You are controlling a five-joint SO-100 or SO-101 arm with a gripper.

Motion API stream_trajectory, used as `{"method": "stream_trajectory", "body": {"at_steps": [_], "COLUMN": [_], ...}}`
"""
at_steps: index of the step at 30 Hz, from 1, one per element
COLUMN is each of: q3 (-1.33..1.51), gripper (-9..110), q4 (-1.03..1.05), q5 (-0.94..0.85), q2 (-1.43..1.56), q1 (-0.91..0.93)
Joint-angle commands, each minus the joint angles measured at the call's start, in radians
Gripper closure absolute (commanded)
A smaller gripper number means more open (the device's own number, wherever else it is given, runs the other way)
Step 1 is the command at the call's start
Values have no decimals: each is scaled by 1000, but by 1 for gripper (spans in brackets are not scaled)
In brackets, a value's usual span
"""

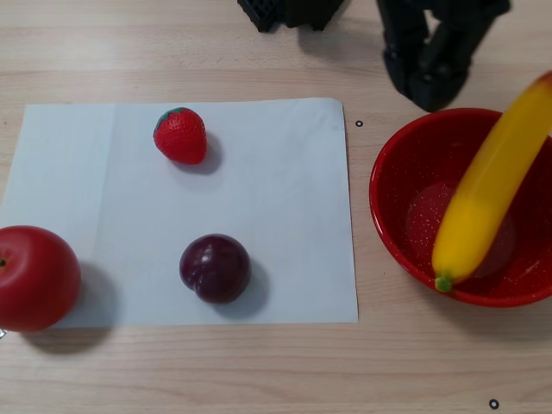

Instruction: Grasp the banana and put it in the red bowl.

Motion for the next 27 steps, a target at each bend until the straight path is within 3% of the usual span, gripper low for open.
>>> {"method": "stream_trajectory", "body": {"at_steps": [1, 8, 20, 27], "q3": [-40, 176, 867, 1262], "gripper": [101, 101, 101, 101], "q4": [-2, -83, -506, -873], "q5": [-5, 3, 35, 31], "q2": [178, 388, 885, 1075], "q1": [-29, -141, -233, -256]}}
